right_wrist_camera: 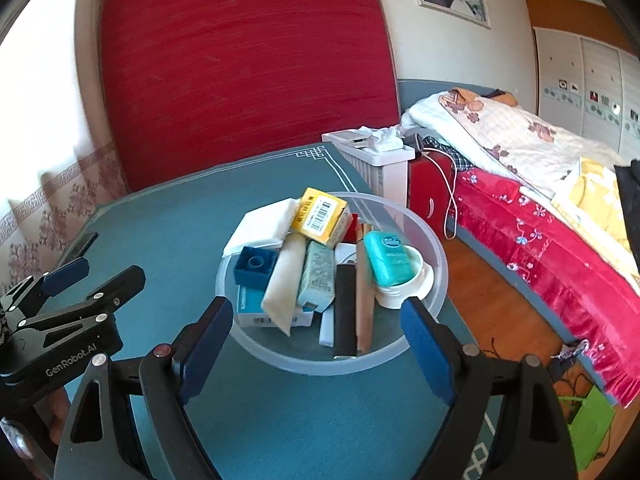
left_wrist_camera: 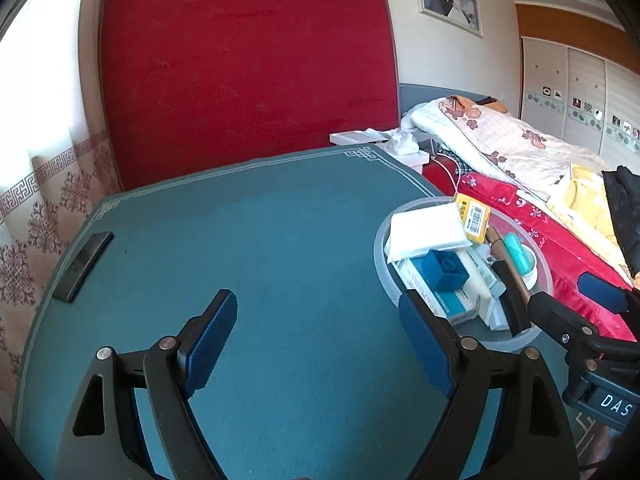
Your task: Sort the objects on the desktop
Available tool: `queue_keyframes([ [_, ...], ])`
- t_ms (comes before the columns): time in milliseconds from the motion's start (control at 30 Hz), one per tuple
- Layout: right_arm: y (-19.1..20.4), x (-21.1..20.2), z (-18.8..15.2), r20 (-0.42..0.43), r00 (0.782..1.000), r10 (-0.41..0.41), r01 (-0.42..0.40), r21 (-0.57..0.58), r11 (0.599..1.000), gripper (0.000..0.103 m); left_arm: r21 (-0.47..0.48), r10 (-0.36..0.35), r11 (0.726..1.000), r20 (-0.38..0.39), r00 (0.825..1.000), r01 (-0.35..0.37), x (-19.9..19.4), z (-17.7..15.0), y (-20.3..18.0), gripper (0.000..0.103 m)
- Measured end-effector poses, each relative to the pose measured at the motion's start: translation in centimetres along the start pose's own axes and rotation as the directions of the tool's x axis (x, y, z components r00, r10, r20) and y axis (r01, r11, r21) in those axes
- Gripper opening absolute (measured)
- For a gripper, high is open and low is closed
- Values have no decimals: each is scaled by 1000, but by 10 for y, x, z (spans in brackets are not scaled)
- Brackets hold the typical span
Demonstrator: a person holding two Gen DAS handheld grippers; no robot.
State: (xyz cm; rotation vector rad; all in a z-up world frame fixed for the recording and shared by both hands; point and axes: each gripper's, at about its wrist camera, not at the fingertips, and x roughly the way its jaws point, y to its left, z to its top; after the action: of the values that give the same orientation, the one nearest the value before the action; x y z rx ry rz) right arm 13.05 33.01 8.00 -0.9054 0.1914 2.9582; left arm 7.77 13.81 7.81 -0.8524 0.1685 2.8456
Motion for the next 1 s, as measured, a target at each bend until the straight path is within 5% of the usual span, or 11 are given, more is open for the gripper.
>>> queue_keyframes([
  [1000,-29,13,-22,-47,997,-64,71,153,986,89,30,-85,996,-66,994,88,17,-8,-18,86],
])
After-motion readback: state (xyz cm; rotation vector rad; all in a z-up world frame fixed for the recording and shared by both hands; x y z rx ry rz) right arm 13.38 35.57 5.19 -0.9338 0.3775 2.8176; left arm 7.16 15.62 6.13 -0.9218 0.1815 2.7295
